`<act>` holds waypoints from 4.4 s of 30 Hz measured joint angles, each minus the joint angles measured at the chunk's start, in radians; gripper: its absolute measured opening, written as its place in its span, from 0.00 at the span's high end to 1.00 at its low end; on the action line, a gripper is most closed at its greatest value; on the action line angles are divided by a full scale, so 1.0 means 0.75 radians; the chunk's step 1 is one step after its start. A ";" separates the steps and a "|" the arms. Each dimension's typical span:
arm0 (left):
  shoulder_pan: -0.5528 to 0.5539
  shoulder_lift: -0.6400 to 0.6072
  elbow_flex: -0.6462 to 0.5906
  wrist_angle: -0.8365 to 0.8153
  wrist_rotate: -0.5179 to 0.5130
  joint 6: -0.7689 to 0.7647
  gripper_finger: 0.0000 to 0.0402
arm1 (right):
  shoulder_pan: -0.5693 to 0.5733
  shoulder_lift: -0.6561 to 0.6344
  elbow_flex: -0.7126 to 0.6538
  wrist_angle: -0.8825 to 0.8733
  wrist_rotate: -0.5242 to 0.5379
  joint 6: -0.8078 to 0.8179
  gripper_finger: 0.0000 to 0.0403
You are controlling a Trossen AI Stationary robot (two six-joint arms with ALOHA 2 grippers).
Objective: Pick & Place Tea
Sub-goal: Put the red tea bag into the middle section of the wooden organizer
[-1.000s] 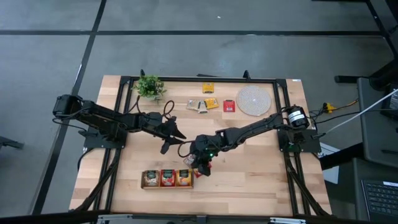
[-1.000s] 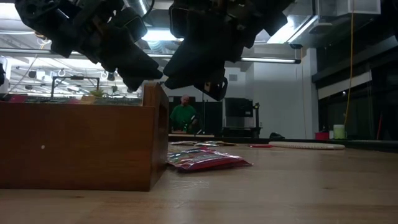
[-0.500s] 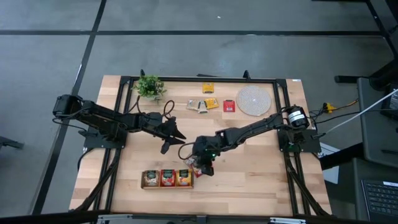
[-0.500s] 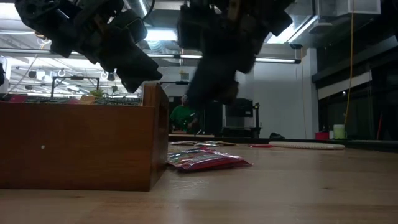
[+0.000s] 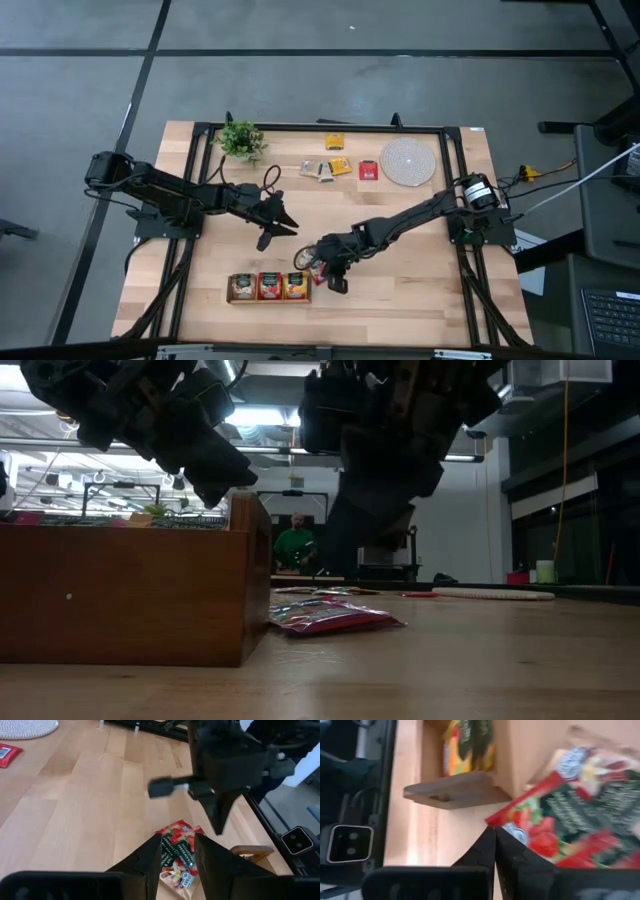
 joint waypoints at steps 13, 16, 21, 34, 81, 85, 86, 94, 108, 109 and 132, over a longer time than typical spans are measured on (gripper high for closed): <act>0.000 0.000 0.000 -0.032 -0.001 0.000 0.72 | -0.017 0.162 -0.002 0.121 -0.118 0.035 0.99; 0.000 0.000 0.000 -0.034 -0.002 0.000 0.72 | -0.038 0.165 -0.001 0.123 -0.086 0.008 0.99; 0.000 0.000 0.000 -0.038 -0.003 0.000 0.72 | -0.093 0.165 0.001 0.121 0.008 -0.052 0.99; -0.001 0.000 0.000 -0.059 -0.080 -0.002 0.72 | -0.248 0.165 0.003 0.097 0.417 -0.286 0.98; -0.061 0.001 0.001 -0.218 -0.175 -0.034 0.72 | 0.010 0.052 0.001 -0.254 0.178 0.346 0.98; -0.062 0.001 0.001 -0.219 -0.213 -0.034 0.72 | -0.035 0.053 0.002 -0.258 0.342 0.280 0.98; -0.061 0.001 0.001 -0.219 -0.229 -0.034 0.72 | -0.050 0.053 0.002 -0.259 0.390 0.268 0.98; -0.061 0.001 0.001 -0.219 -0.281 -0.033 0.72 | -0.206 0.060 -0.002 -0.282 0.727 0.070 0.98; -0.039 0.001 0.001 -0.279 -0.456 -0.033 0.72 | -0.327 0.059 0.013 -0.228 0.480 -0.055 0.98; -0.038 0.002 0.001 -0.285 -0.477 -0.033 0.72 | -0.327 0.060 0.025 -0.231 0.478 -0.069 0.98; 0.219 0.035 0.001 -0.597 -0.299 -0.337 0.72 | -0.420 0.189 0.160 0.060 0.329 -0.171 0.99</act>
